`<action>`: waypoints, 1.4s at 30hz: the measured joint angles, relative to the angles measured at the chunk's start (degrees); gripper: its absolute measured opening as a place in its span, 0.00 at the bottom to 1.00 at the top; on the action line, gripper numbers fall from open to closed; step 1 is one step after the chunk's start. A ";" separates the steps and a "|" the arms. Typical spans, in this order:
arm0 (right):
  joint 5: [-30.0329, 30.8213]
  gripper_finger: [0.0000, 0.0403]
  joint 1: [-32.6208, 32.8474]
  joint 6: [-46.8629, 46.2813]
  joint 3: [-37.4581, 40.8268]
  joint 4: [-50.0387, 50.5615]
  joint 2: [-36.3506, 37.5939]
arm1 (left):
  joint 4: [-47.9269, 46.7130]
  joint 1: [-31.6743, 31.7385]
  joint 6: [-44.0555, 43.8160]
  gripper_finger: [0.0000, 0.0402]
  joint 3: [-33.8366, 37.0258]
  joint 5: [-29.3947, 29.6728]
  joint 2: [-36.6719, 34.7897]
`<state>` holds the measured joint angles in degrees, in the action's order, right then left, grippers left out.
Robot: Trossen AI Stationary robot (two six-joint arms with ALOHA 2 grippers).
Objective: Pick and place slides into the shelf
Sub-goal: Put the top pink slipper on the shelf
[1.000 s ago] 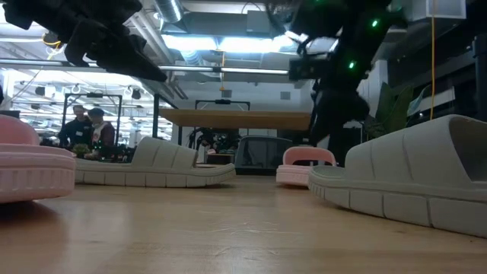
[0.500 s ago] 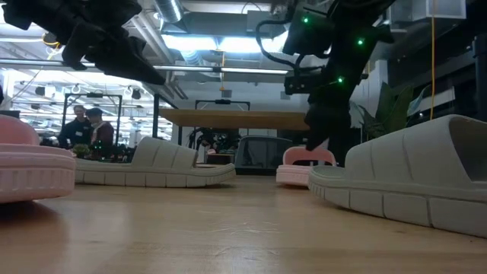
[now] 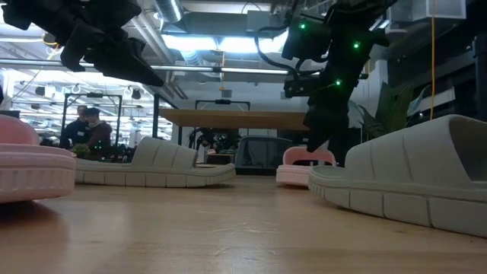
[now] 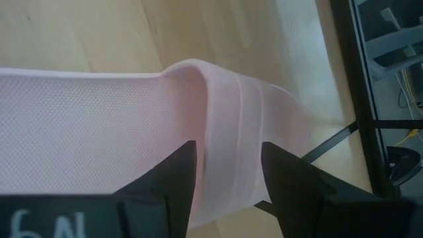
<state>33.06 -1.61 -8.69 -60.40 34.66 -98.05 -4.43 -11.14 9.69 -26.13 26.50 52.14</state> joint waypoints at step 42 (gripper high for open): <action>-3.34 0.24 -2.25 -0.02 0.00 -0.01 -0.14 | -0.07 0.00 -0.01 0.00 0.00 0.00 0.00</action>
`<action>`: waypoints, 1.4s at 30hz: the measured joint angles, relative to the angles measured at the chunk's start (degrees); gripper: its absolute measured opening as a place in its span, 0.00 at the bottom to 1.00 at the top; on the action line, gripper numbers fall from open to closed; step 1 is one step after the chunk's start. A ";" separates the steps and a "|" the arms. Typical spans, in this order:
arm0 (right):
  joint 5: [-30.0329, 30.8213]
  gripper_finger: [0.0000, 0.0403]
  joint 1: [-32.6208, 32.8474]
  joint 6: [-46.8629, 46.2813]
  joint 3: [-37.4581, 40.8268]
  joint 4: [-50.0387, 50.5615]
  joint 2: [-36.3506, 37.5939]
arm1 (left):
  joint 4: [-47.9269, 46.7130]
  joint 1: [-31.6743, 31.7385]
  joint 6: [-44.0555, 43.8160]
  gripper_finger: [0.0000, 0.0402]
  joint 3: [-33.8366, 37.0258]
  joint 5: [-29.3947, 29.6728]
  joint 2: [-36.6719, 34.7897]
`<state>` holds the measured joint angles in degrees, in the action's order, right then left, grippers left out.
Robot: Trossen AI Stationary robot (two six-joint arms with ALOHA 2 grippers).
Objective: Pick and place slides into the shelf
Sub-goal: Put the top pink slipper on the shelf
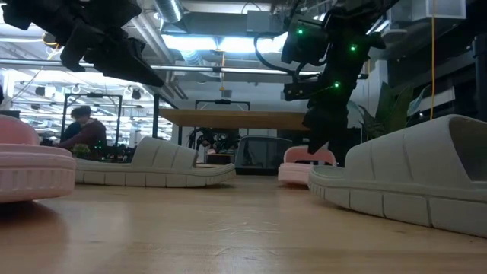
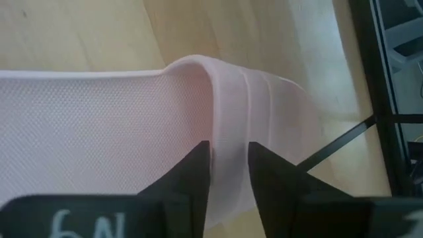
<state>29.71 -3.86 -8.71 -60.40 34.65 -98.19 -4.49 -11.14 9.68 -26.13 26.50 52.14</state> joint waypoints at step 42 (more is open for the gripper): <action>1.98 0.01 8.32 1.54 -0.52 0.10 4.14 | -0.50 -0.04 -0.27 0.00 0.00 -0.63 0.00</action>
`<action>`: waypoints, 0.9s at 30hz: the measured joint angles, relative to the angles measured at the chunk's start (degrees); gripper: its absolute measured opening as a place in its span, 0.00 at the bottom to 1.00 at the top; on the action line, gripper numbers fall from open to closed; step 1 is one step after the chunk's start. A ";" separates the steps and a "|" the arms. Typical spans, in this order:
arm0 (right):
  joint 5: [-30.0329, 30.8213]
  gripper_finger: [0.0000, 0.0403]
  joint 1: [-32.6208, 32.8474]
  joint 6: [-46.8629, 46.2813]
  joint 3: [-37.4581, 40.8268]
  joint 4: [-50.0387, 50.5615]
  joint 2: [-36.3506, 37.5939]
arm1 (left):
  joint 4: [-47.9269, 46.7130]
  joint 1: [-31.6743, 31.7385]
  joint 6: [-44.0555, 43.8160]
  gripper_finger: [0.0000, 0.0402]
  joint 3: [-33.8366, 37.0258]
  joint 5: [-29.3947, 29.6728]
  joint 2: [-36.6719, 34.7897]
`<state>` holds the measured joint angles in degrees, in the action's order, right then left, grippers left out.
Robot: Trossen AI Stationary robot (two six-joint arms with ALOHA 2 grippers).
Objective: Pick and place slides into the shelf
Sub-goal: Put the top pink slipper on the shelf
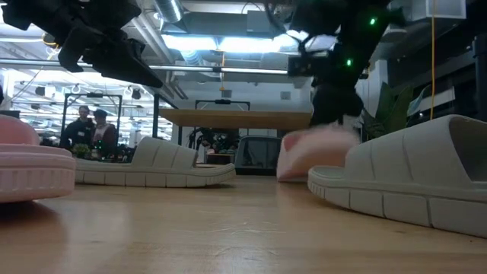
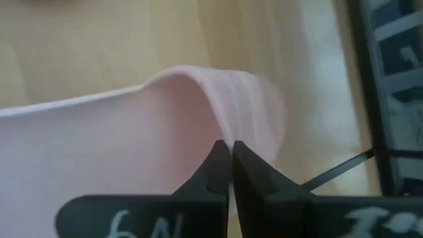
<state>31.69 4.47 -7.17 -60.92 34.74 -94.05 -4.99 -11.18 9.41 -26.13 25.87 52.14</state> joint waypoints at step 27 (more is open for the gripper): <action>12.21 0.01 2.98 21.15 -18.44 1.64 11.44 | -0.59 0.01 -0.31 0.00 0.00 -0.04 0.00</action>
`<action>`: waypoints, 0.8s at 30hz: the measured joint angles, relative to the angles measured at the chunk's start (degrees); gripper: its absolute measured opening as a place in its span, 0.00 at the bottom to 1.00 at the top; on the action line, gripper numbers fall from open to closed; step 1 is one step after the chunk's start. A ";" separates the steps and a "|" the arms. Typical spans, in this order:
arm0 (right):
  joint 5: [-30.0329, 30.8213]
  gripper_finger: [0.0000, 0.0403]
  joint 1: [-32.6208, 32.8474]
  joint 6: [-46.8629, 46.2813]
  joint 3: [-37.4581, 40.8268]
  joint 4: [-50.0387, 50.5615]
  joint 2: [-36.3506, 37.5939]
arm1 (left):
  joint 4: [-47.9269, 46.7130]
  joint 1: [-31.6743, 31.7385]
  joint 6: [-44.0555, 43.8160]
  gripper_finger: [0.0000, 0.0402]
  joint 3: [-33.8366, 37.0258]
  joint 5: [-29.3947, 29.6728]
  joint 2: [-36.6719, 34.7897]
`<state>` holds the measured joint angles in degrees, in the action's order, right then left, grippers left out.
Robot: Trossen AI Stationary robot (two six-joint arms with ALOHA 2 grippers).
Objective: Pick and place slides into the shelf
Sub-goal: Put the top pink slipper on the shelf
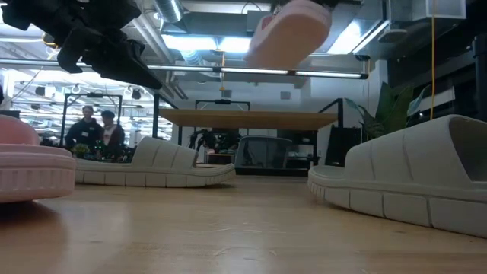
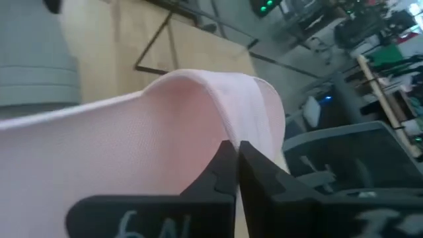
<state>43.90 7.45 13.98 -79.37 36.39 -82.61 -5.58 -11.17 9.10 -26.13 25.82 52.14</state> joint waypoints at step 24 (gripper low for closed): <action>-0.13 0.01 -16.57 10.28 -2.54 -0.71 0.00 | 0.02 0.03 -1.05 0.00 0.00 0.02 0.00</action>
<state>43.77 -9.12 24.26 -81.91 35.68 -82.61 -5.56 -11.14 8.05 -26.13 25.85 52.14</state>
